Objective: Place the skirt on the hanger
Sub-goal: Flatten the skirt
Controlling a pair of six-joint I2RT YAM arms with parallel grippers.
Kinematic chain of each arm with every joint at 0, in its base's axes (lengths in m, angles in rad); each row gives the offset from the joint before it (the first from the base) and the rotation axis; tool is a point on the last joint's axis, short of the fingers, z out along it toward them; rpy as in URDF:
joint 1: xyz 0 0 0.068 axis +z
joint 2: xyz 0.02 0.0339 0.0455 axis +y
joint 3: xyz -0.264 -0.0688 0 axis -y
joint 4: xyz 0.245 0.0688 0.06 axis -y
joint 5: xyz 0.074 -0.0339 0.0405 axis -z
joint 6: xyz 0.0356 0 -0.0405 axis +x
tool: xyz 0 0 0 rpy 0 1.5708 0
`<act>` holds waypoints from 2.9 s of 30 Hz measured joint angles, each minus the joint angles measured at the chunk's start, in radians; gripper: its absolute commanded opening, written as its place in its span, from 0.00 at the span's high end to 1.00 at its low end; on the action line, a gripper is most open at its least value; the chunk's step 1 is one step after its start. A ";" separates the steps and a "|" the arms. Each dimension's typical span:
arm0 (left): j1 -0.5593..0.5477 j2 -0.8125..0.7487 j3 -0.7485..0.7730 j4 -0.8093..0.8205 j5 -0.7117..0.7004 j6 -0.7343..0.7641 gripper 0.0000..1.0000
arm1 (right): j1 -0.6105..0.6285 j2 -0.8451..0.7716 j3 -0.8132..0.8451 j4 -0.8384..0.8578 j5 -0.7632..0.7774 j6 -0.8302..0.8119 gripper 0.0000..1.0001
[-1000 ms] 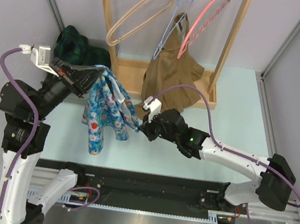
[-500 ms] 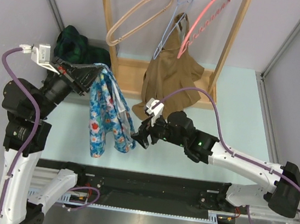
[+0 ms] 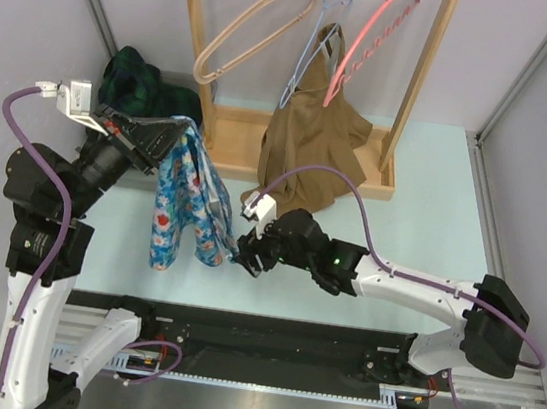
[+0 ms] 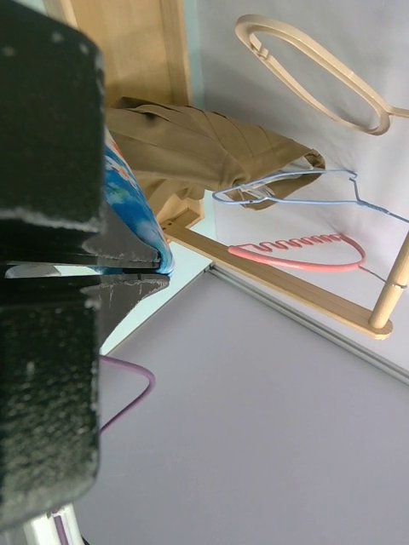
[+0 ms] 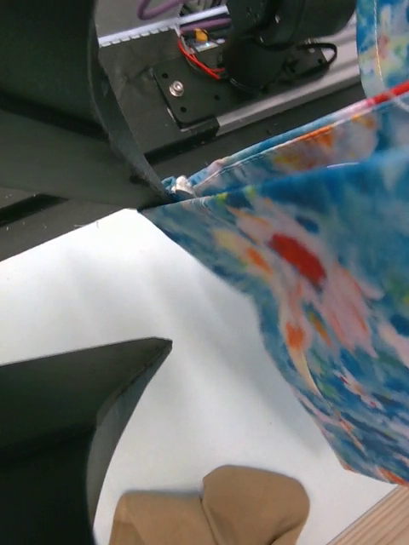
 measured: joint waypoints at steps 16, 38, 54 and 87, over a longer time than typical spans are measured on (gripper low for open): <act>0.000 -0.031 -0.028 0.031 0.054 -0.044 1.00 | -0.042 0.032 0.031 0.098 0.040 0.086 0.98; -0.002 -0.080 -0.299 0.007 0.196 0.055 1.00 | -0.452 -0.302 0.212 -0.241 0.200 0.005 1.00; -0.005 -0.095 -0.316 -0.026 0.264 0.162 1.00 | -0.509 -0.444 0.256 -0.467 0.136 -0.048 1.00; -0.113 -0.100 -0.713 0.018 -0.310 0.140 0.20 | -0.589 -0.136 0.106 -0.428 0.130 0.213 0.25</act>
